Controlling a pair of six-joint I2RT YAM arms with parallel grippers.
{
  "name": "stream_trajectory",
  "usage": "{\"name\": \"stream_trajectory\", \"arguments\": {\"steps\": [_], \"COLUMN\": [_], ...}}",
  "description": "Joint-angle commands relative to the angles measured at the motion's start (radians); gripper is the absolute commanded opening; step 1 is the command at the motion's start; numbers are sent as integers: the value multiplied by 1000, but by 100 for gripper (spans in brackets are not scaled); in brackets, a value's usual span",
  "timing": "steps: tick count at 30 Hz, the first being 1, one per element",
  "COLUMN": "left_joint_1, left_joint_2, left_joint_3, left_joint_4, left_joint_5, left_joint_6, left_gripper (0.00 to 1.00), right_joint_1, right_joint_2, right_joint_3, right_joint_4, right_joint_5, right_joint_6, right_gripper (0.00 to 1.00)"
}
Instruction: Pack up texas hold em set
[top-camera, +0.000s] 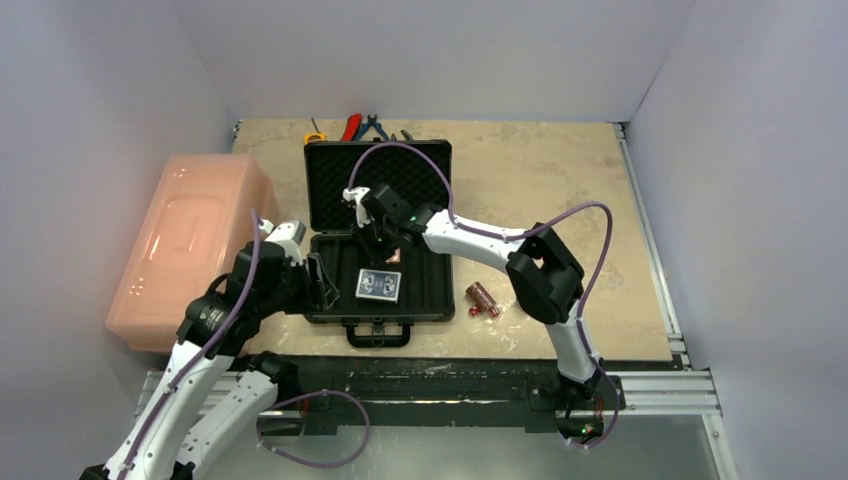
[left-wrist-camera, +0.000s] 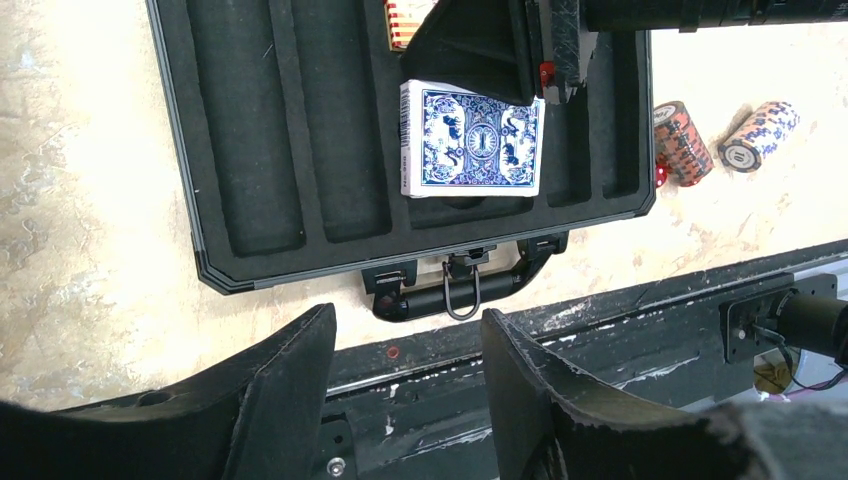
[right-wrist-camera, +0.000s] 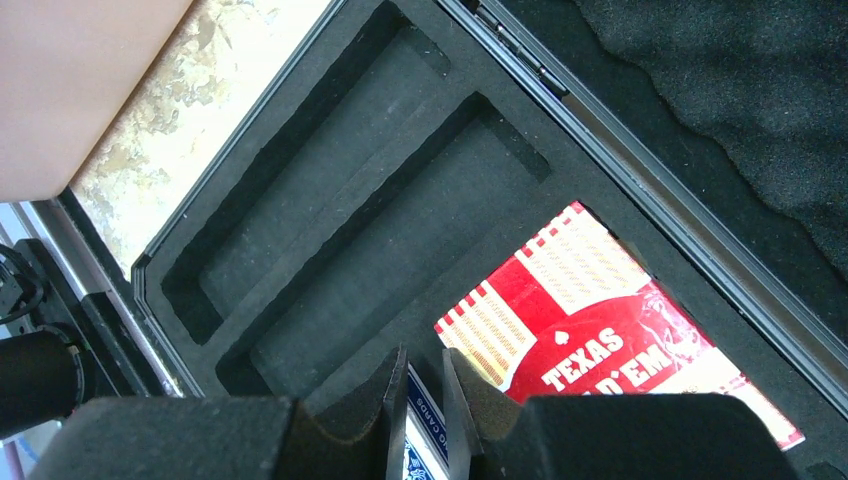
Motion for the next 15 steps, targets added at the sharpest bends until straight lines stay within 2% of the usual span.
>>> {"name": "stream_trajectory", "arguments": {"steps": [1,15], "left_joint_1": [6,6], "left_joint_2": [-16,-24], "left_joint_3": [-1,-8], "left_joint_4": [21,30], "left_joint_5": [15,14], "left_joint_6": [20,23], "left_gripper": [55,55], "right_joint_1": [5,17], "right_joint_2": [-1,-39], "right_joint_3": [27,-35], "right_joint_4": [7,-4], "right_joint_5": [-36,-46], "right_joint_6": [-14,-31], "right_gripper": [23,23]}}
